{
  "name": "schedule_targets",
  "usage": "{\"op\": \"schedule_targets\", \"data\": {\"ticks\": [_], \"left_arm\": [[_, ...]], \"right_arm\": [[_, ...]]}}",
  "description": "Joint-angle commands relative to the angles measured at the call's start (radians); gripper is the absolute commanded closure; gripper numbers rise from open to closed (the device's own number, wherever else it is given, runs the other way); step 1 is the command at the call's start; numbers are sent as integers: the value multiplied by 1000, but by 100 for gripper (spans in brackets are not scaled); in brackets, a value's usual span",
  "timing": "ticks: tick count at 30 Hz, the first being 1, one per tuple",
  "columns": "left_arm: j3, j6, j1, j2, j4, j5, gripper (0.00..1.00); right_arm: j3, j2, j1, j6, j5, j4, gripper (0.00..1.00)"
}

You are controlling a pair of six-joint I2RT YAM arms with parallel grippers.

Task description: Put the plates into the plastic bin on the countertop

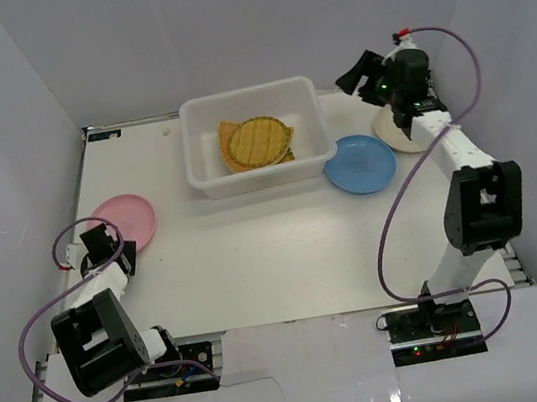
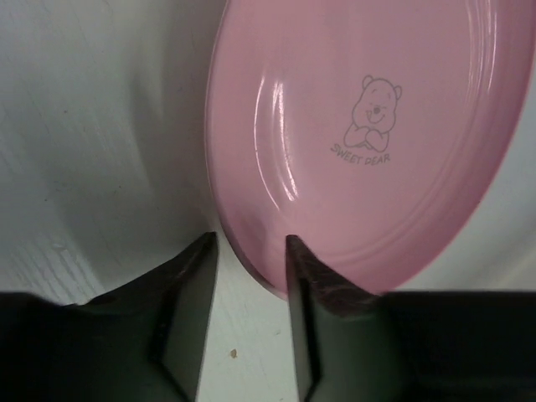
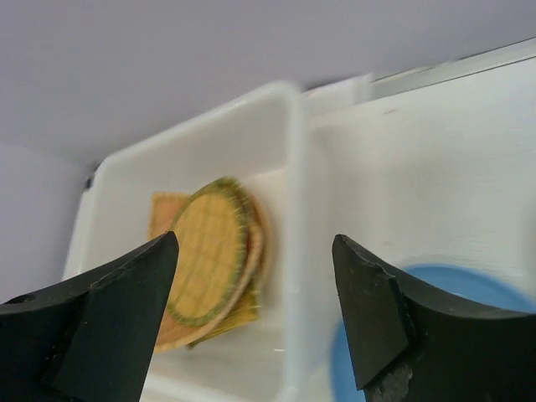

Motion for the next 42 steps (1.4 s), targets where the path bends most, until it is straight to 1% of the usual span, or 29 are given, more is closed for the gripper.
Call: {"op": "schedule_targets", "data": {"ticks": [1, 2, 3, 4, 5, 7, 10, 13, 15, 16, 17, 18, 19, 20, 21, 22, 24, 25, 27, 28, 30, 31, 32, 34, 35, 37, 38, 39, 42], "left_arm": [[26, -13, 4, 31, 10, 12, 56], [30, -10, 4, 34, 10, 15, 69], [44, 3, 4, 39, 5, 16, 76], [55, 13, 4, 40, -14, 16, 85], [65, 25, 4, 37, -24, 16, 100], [99, 63, 4, 22, -74, 12, 100], [134, 103, 4, -67, -120, 26, 100], [170, 152, 4, -248, -139, 62, 100], [226, 171, -2, -318, -163, 101, 100], [271, 175, -22, -316, -200, 119, 100], [333, 174, -37, -316, -199, 171, 100], [360, 162, -50, -319, -197, 185, 100], [384, 151, -72, -319, -182, 200, 100], [424, 137, -86, -317, -167, 234, 100], [446, 135, -106, -313, -153, 240, 100], [466, 137, -161, -296, -127, 239, 100], [527, 155, -230, -259, -98, 245, 100], [584, 174, -305, -194, -99, 245, 100], [634, 185, -381, -121, -97, 246, 100], [659, 191, -446, -43, -96, 246, 100], [730, 221, -525, 37, -94, 240, 100], [757, 235, -543, 80, -93, 257, 100], [792, 250, -559, 176, -99, 272, 100], [884, 276, -609, 264, -111, 285, 100], [917, 287, -622, 352, -117, 289, 100], [1007, 309, -649, 429, -140, 302, 100], [1033, 313, -654, 465, -150, 302, 100], [1056, 319, -665, 524, -165, 297, 100], [1122, 344, -668, 620, -203, 288, 100]], "right_arm": [[-156, -110, -102, -82, 141, -24, 22], [-198, -129, -142, -99, 177, -35, 22], [-273, -162, -158, -135, 212, -38, 22], [-301, -172, -176, -154, 269, -43, 22], [-321, -175, -205, -174, 284, -67, 20], [-355, -164, -227, -218, 341, -86, 18], [-374, -129, -233, -241, 351, -93, 16], [-375, -86, -233, -238, 308, -93, 19], [-368, -46, -233, -234, 286, -96, 26], [-363, -34, -230, -231, 282, -140, 28], [-361, -26, -229, -231, 280, -142, 31], [-366, -16, -224, -231, 277, -142, 33], [-372, -14, -216, -231, 271, -138, 36], [-390, -12, -210, -231, 271, -133, 42], [-398, -12, -204, -231, 274, -129, 44], [-407, -9, -195, -231, 286, -126, 47], [-430, -2, -190, -228, 286, -119, 53], [-443, 0, -189, -225, 288, -113, 63], [-458, -9, -187, -217, 298, -110, 77], [-469, -35, -184, -212, 315, -107, 86], [-492, -70, -181, -209, 346, -107, 91], [-496, -93, -178, -206, 361, -107, 92], [-503, -148, -175, -205, 377, -110, 92], [-522, -211, -172, -201, 401, -112, 92], [-524, -276, -172, -198, 410, -116, 92], [-521, -336, -170, -197, 436, -135, 92], [-518, -394, -172, -197, 443, -138, 92], [-515, -422, -172, -197, 459, -142, 92], [-469, -520, -172, -195, 483, -164, 92]]}}
